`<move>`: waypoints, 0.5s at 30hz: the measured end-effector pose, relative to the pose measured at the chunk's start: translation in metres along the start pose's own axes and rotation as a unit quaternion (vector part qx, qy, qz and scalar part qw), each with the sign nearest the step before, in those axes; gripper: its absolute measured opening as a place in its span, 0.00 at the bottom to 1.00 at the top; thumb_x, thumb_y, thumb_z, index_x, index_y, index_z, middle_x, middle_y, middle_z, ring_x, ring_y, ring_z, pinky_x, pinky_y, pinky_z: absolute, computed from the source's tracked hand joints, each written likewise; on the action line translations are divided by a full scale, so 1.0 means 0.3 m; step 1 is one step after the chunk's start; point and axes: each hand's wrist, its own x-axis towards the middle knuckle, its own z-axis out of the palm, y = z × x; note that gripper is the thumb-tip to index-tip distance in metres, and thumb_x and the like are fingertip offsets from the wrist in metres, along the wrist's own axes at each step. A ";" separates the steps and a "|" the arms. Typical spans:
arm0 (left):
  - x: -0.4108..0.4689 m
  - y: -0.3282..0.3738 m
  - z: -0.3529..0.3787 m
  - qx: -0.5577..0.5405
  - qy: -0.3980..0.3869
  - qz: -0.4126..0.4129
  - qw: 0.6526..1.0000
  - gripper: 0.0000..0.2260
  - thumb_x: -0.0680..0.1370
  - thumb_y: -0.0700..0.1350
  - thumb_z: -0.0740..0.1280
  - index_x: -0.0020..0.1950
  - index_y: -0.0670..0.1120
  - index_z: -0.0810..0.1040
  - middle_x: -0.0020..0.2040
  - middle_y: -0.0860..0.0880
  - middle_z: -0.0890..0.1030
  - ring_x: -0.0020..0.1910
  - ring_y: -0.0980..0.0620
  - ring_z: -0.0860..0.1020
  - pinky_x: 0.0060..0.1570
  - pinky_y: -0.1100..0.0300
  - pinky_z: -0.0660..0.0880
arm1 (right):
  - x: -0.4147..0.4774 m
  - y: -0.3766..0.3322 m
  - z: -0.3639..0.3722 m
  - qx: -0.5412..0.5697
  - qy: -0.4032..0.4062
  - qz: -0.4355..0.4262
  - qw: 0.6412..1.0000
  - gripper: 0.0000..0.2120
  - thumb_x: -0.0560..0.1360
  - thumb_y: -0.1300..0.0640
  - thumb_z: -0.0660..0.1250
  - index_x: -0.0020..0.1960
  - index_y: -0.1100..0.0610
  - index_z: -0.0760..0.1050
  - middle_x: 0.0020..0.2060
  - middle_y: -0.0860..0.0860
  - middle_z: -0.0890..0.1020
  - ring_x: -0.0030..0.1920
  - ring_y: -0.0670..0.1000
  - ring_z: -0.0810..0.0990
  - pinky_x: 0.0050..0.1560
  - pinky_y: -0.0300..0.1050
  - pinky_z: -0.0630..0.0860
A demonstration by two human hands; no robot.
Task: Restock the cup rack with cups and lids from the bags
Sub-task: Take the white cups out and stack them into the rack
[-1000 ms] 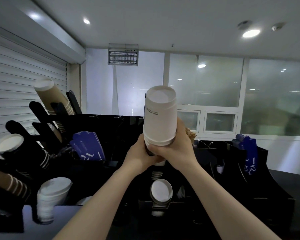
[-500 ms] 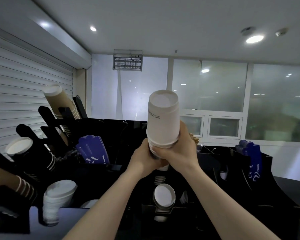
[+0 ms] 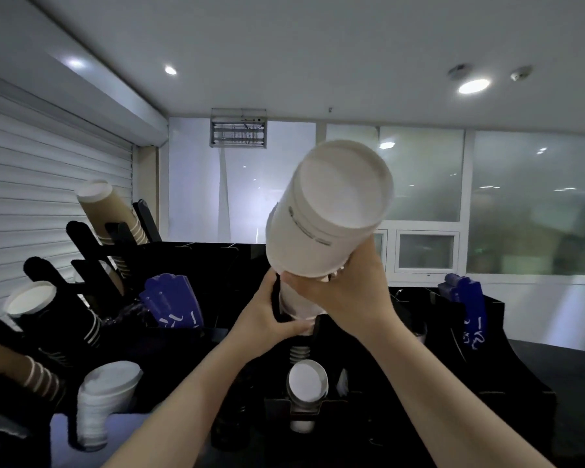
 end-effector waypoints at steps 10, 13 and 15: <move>-0.193 0.215 -0.079 -0.062 -0.002 0.139 0.988 0.42 0.65 0.44 0.79 0.73 0.55 0.59 0.65 0.64 0.72 0.65 0.62 0.71 0.56 0.70 0.71 | -0.130 0.013 -0.039 0.088 -0.131 0.041 0.987 0.41 0.59 0.49 0.79 0.66 0.53 0.64 0.57 0.41 0.77 0.58 0.41 0.77 0.52 0.36 0.75; -0.198 0.199 -0.061 -0.094 0.001 0.115 0.989 0.38 0.64 0.39 0.80 0.67 0.58 0.65 0.60 0.61 0.76 0.59 0.60 0.76 0.50 0.70 0.75 | -0.151 -0.001 -0.037 0.096 -0.136 0.042 0.985 0.29 0.65 0.45 0.72 0.61 0.46 0.65 0.52 0.31 0.77 0.54 0.35 0.77 0.49 0.28 0.72; -0.207 0.161 -0.051 -0.089 -0.025 0.094 0.991 0.39 0.63 0.40 0.80 0.69 0.57 0.66 0.61 0.58 0.77 0.60 0.58 0.76 0.53 0.65 0.75 | -0.152 -0.001 -0.052 0.113 -0.117 0.051 0.985 0.27 0.66 0.46 0.72 0.61 0.47 0.66 0.51 0.35 0.79 0.53 0.37 0.78 0.47 0.29 0.74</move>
